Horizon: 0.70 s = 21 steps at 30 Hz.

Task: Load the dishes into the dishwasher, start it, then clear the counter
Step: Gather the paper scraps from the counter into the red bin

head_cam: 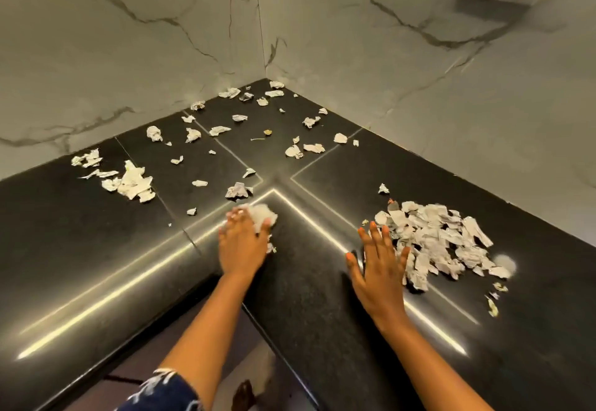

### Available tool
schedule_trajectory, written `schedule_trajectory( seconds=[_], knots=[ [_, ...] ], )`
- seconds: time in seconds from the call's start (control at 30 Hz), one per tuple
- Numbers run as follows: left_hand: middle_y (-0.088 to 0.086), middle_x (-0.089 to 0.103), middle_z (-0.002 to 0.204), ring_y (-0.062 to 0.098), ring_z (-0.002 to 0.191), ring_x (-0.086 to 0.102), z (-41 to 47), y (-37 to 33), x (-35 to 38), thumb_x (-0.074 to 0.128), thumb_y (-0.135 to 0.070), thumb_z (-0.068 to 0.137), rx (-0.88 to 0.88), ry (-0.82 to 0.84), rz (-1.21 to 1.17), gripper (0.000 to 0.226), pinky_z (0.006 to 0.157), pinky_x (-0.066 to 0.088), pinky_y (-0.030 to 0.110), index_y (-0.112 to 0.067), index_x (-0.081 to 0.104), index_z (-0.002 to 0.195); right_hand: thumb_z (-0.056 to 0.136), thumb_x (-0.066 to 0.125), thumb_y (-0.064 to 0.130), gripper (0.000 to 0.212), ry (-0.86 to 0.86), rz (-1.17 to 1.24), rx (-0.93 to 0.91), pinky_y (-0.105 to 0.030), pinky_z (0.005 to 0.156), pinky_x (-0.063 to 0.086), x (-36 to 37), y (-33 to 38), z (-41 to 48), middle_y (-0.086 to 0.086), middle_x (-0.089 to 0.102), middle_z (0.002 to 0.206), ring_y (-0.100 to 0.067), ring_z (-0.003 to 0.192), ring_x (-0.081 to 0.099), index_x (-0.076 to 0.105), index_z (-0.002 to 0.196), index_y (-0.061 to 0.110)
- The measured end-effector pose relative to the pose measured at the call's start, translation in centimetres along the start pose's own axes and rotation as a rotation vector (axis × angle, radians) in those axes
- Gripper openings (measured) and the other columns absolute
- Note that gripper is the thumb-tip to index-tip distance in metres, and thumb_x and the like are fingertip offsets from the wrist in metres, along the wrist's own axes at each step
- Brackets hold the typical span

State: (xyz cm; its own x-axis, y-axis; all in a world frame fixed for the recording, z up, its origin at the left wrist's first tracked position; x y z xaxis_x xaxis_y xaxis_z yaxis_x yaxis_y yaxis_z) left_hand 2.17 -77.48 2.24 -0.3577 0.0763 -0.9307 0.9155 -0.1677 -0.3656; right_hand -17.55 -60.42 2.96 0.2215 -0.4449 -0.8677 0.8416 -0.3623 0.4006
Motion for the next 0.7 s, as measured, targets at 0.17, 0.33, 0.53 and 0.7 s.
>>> schedule_trajectory(
  seconds=[0.17,0.33,0.53,0.7],
  knots=[
    [-0.002,0.016,0.158,0.011,0.146,0.009,1.2,-3.3,-0.8,0.025,-0.062,0.093,0.250,0.110,-0.221,0.071,0.117,0.000,0.042,-0.022,0.020,0.151,0.089,0.033,0.046,0.054,-0.059,-0.109,-0.017,-0.045,0.115,-0.010,0.4,1.4,1.0,-0.002,0.040,0.147,-0.010,0.141,0.016,0.045,0.136,0.021],
    [0.014,0.024,0.155,0.030,0.144,0.018,5.1,12.4,-7.0,0.052,-0.049,0.091,-0.058,-0.216,-0.145,0.066,0.113,0.010,0.054,-0.015,0.036,0.145,0.086,0.040,0.045,0.055,0.032,-0.157,-0.322,-0.050,0.114,0.002,4.1,9.0,4.2,-0.003,0.041,0.147,-0.017,0.139,0.026,0.046,0.136,0.023],
    [0.023,0.010,0.156,0.039,0.144,0.009,12.2,28.8,-12.9,0.040,-0.052,0.095,-0.470,-0.160,-0.089,0.071,0.115,0.012,0.054,-0.011,0.020,0.150,0.087,0.030,0.046,0.054,0.190,-0.310,-0.141,-0.047,0.111,-0.011,10.4,13.0,8.6,-0.001,0.053,0.137,-0.022,0.130,0.046,0.055,0.130,0.024],
    [0.016,0.017,0.157,0.031,0.145,0.014,15.4,23.4,-9.4,0.028,-0.053,0.097,-0.134,-0.026,0.107,0.068,0.115,0.014,0.051,-0.012,0.017,0.150,0.092,0.023,0.048,0.060,0.104,-0.392,0.192,-0.057,0.109,-0.009,9.7,9.9,10.2,-0.013,0.038,0.148,-0.031,0.140,0.027,0.046,0.138,0.016]
  ],
)
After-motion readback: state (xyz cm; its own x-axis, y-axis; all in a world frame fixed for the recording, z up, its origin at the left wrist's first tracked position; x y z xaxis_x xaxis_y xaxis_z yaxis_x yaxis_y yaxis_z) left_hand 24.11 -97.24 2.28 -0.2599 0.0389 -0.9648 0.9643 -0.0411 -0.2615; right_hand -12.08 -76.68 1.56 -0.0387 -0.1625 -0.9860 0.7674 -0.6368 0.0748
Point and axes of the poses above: each hand's wrist, its own z-axis towards the middle knuckle, its own x-axis out of the palm, y = z × x, the point moved 3 cm from there along z, towards the middle knuckle
